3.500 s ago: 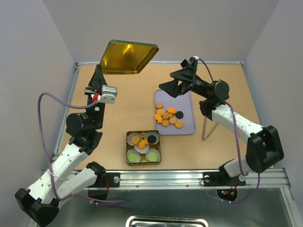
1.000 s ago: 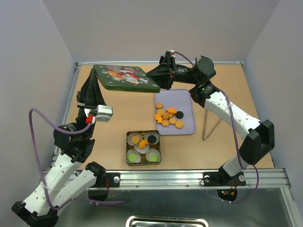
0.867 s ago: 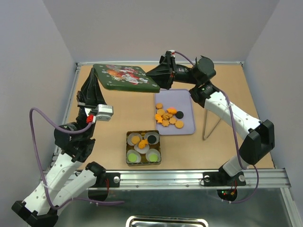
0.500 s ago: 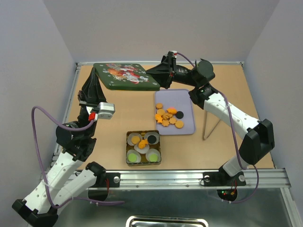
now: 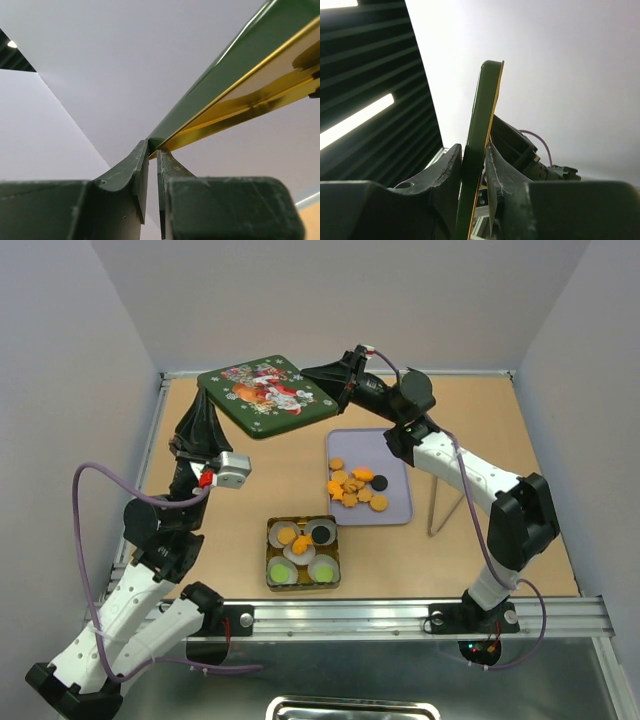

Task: Pack the cookies

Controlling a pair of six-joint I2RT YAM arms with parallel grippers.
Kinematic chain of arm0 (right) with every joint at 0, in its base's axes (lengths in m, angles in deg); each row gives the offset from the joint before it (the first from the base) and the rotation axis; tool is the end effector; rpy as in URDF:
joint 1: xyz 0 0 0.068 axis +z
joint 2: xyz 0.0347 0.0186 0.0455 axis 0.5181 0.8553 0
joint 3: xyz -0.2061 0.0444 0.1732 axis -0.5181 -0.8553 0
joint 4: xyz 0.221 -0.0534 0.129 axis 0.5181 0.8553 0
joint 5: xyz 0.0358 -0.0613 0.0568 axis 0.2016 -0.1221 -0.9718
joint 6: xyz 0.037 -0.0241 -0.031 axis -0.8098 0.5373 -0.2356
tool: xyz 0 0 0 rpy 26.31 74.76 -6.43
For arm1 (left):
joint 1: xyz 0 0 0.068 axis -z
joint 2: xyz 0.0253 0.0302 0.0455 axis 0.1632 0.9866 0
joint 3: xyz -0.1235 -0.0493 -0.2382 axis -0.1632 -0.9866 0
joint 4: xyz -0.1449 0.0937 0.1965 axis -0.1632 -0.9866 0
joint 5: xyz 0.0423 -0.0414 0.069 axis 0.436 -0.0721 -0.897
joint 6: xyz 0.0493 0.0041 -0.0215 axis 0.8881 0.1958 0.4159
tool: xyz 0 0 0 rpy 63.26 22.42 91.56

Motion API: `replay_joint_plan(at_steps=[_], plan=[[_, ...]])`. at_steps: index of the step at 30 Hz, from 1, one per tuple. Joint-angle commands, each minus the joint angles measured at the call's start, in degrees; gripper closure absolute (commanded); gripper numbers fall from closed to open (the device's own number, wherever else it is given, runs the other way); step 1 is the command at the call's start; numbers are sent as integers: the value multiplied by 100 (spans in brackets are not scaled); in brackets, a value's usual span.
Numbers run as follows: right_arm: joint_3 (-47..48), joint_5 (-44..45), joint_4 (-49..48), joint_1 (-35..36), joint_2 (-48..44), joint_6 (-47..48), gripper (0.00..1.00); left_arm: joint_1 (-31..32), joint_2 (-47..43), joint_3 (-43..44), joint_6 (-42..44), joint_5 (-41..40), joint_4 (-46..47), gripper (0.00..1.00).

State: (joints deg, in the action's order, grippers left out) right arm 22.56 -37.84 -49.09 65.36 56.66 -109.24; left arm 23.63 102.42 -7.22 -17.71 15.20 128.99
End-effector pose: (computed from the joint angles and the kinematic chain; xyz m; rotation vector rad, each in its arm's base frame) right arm 0.3172 0.2402 0.4098 0.3563 1.6299 2.5108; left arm 0.1079 -0.0667 0.4371 0.4983 0.6064 0.4271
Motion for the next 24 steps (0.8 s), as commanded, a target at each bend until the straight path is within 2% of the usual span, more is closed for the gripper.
replay_joint_plan(at_steps=[1,5,8,11,24], plan=[[295,364,-684,92,-79,-2848,99,100,-25,-121,-79,429,-322,78],[110,540,-816,39,-132,-2848,99,100,-95,-208,-96,429,-463,73],[48,567,-895,-92,-167,-2840,100,100,-192,-314,-236,342,-533,60],[4,427,-887,-277,-185,-2822,99,91,-288,-420,-333,315,-586,55],[-496,268,-887,-646,-334,-2673,100,100,-341,-551,-614,201,-762,50]])
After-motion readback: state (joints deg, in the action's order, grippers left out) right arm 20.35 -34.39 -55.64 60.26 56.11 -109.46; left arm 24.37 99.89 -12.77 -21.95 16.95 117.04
